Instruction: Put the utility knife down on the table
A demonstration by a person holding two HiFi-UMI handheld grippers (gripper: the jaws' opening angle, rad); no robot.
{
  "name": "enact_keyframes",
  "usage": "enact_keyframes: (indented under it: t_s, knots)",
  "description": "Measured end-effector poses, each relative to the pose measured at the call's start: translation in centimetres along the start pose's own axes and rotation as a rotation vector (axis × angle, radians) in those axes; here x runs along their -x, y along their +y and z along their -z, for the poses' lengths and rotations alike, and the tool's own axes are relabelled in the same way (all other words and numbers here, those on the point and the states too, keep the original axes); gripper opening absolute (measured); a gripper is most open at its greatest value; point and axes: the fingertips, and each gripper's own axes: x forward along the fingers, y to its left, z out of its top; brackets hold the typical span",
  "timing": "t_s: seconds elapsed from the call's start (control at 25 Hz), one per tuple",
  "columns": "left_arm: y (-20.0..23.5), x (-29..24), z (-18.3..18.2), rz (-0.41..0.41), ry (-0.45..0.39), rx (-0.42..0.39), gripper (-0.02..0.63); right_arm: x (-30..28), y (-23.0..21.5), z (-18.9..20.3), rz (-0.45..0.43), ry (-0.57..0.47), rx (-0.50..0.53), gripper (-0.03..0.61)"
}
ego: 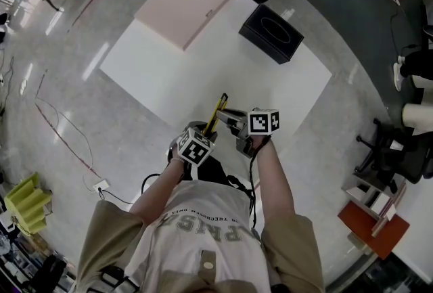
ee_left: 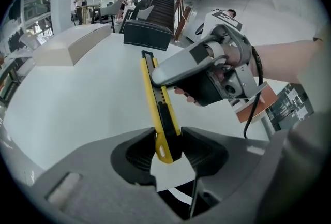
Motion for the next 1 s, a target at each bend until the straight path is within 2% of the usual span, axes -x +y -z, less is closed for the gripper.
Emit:
enact_keyframes:
  t_s: [0.36, 0.52, 0.76, 1.0]
  knots:
    - [0.0, -1.2, 1.1, 0.033, 0.087, 0.061, 0.161, -0.5, -2.9, 0.8, 0.246, 0.064, 0.022, 0.083]
    - [-0.1, -1.5, 1.4, 0.048, 0.109, 0.086, 0.161, -0.6, -3.6, 1.0, 0.316, 0.093, 0.027, 0.089]
    - [0.8, -1.6, 1.2, 0.045, 0.134, 0.110, 0.163, -1.1, -4.2, 0.7, 0.332, 0.110, 0.018, 0.089]
    - [0.8, -1.9, 1.1, 0.089, 0.163, 0.160, 0.164, -1.5, -4.4, 0.5, 0.315, 0.127, -0.014, 0.086]
